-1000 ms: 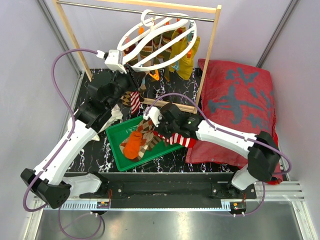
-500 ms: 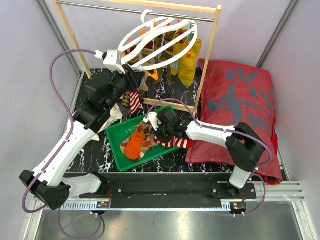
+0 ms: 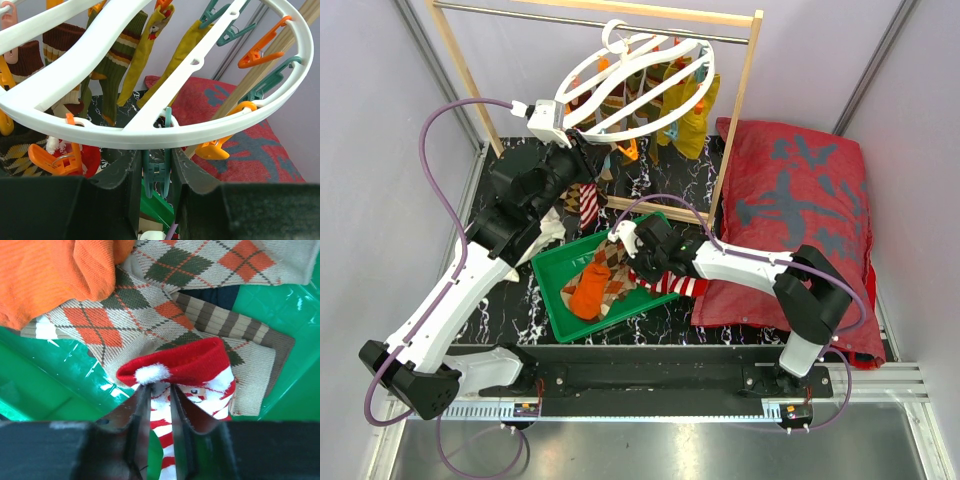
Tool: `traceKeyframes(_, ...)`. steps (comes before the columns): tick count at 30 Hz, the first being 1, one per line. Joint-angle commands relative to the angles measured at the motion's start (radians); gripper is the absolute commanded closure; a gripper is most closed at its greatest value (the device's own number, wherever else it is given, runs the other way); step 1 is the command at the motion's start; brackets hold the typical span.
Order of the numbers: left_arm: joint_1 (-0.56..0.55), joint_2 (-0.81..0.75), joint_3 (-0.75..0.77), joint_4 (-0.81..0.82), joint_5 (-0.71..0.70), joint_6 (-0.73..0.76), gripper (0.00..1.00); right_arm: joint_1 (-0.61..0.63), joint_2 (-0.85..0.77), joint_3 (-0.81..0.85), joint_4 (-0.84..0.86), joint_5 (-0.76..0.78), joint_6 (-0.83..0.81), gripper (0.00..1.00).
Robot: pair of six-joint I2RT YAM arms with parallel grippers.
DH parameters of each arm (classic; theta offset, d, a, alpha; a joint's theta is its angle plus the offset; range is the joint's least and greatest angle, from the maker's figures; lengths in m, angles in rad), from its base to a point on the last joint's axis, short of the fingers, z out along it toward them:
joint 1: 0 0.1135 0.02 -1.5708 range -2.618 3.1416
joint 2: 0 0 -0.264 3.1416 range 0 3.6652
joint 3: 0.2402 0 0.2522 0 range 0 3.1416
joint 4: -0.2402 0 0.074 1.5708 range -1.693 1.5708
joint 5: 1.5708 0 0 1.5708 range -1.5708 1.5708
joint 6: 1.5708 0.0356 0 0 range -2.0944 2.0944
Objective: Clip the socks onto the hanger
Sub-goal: Pick up the sock from the bin.
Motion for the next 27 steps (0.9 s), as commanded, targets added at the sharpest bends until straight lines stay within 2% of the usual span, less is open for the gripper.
traceKeyframes(1,-0.003,-0.007,0.014,-0.011,0.032,0.003,1.0,-0.015,-0.063,0.04,0.025,0.018,-0.013,0.8)
traceKeyframes(3,-0.002,-0.009,0.014,-0.009,0.032,0.004,1.0,-0.016,-0.072,0.037,0.021,0.014,-0.013,0.91)
traceKeyframes(4,-0.003,-0.009,0.014,-0.009,0.032,0.003,1.0,-0.016,-0.084,0.031,0.019,0.012,-0.013,0.93)
traceKeyframes(15,-0.002,-0.007,0.02,-0.021,0.021,0.013,1.0,-0.035,-0.158,-0.011,0.007,0.008,-0.003,0.89)
traceKeyframes(16,-0.003,-0.009,0.018,-0.023,0.02,0.013,1.0,-0.039,-0.155,-0.012,0.008,0.009,-0.001,0.9)
traceKeyframes(19,-0.003,-0.009,0.021,-0.023,0.025,0.012,1.0,-0.039,-0.156,-0.003,0.007,0.009,0.008,1.0)
traceKeyframes(27,-0.003,-0.021,0.017,-0.009,0.032,0.0,1.0,-0.039,-0.312,0.003,0.088,0.021,0.023,1.0)
